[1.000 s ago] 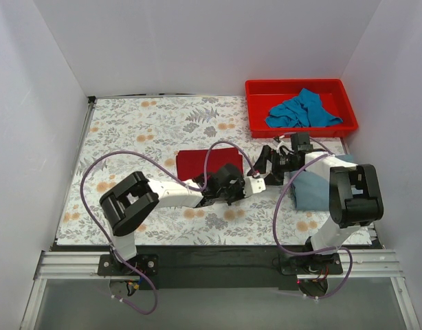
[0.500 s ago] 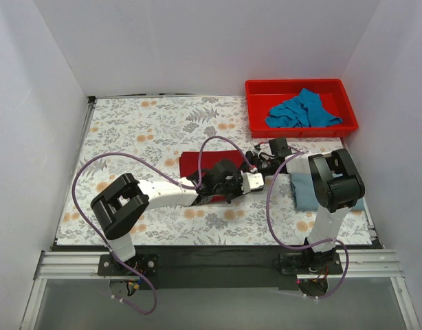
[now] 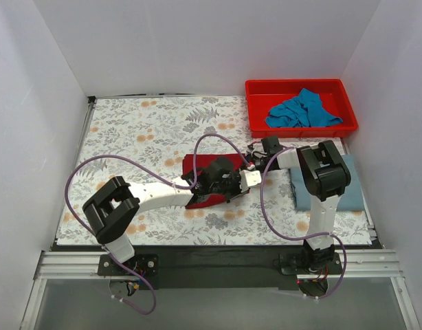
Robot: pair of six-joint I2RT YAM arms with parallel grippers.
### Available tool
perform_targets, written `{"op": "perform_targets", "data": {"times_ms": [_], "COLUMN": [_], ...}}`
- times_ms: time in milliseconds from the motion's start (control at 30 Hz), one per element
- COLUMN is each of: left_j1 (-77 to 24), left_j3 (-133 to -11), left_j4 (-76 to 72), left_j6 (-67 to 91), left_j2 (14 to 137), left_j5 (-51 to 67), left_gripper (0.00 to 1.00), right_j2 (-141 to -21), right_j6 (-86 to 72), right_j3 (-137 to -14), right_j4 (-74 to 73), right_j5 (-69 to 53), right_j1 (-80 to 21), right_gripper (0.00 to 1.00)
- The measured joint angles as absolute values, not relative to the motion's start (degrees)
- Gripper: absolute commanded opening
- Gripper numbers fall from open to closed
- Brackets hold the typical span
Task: Fold and stack the t-shirts
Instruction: Neatly place the folded tshirt to the corner
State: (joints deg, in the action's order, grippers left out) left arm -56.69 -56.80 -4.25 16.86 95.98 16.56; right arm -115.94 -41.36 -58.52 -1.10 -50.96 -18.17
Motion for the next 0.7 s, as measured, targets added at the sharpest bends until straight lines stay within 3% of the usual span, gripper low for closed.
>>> {"op": "perform_targets", "data": {"times_ms": [67, 100, 200, 367, 700], "left_j1": [-56.5, -56.3, -54.7, -48.5, -40.4], "left_j3": [-57.0, -57.5, -58.7, -58.7, -59.1], "left_j4": [-2.8, -1.5, 2.7, 11.8, 22.3], "left_j6": [17.3, 17.6, 19.4, 22.2, 21.7], "left_j2": [96.0, 96.0, 94.7, 85.4, 77.7], "left_j5": [16.5, 16.6, 19.6, 24.8, 24.9], "left_gripper": [0.05, 0.13, 0.22, 0.49, 0.56], "right_j2": [-116.3, -116.2, -115.8, -109.3, -91.5], "right_j6": [-39.7, -38.2, -30.0, -14.8, 6.1], "right_j3": [-59.0, -59.8, -64.1, -68.9, -67.3], "right_j4": [-2.3, -4.0, -12.4, -25.8, -42.0], "right_j5": [-50.9, -50.5, -47.7, -39.5, -22.9], "right_j1": [-18.2, -18.3, -18.5, -18.5, -18.3], "right_gripper": [0.01, 0.01, 0.01, 0.01, 0.01]}}
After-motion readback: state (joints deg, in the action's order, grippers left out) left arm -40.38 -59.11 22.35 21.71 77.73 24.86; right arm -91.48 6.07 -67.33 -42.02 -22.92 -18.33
